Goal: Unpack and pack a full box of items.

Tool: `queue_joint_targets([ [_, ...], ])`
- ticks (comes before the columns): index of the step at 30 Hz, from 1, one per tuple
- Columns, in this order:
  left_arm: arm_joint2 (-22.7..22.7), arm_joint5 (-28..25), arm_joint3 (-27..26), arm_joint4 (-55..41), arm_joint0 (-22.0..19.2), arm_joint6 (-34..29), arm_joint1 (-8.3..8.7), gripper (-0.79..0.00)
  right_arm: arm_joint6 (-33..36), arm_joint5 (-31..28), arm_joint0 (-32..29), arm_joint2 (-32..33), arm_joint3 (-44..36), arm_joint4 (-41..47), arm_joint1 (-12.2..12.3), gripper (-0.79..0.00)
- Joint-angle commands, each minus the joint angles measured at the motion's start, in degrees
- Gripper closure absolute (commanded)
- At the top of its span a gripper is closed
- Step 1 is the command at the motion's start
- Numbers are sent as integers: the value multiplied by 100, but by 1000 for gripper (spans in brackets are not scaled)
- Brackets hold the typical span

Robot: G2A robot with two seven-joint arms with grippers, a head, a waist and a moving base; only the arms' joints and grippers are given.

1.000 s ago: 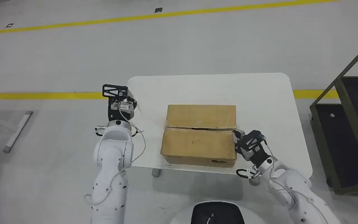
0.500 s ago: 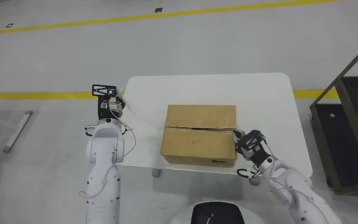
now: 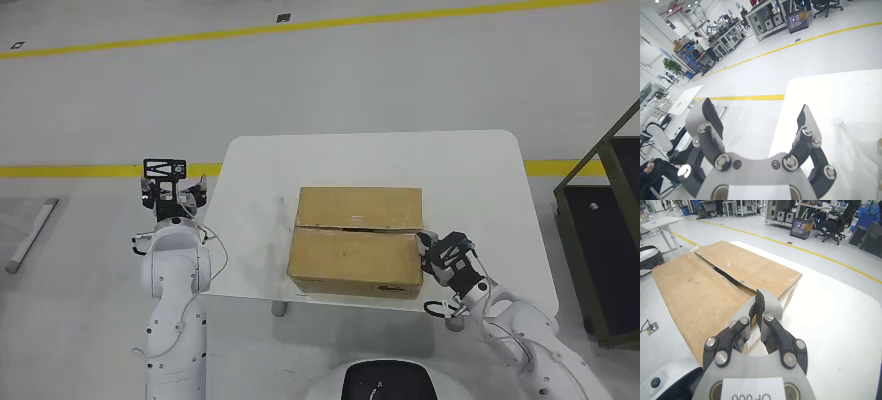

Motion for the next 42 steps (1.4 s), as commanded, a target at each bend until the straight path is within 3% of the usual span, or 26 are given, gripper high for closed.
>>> queue_joint_targets([
  [1, 114, -198, -124, -160, 88, 37, -9, -785, -37, 31, -49, 39, -93, -6, 7, 0],
  [13, 1802, -1561, -539, -1080, 265, 20, -157, -785, -393, 290, -1075, 1025, -947, 67, 119, 0],
  [17, 2506, -1946, -393, -1189, 123, -46, -230, -785, -497, 355, -1492, 1433, -1074, 125, 150, 0],
  [24, 3357, -2095, 248, -825, -376, -313, -360, -785, -639, 398, -1924, 1801, -1098, 297, 167, 0],
  [31, 3742, -2347, 770, -626, -774, -483, -452, -785, -730, 418, -2110, 1906, -1169, 350, 169, 0],
  [42, 3930, -2151, 1263, 337, -1144, -634, -496, -785, -802, 440, -2231, 1966, -1189, 398, 165, 0],
])
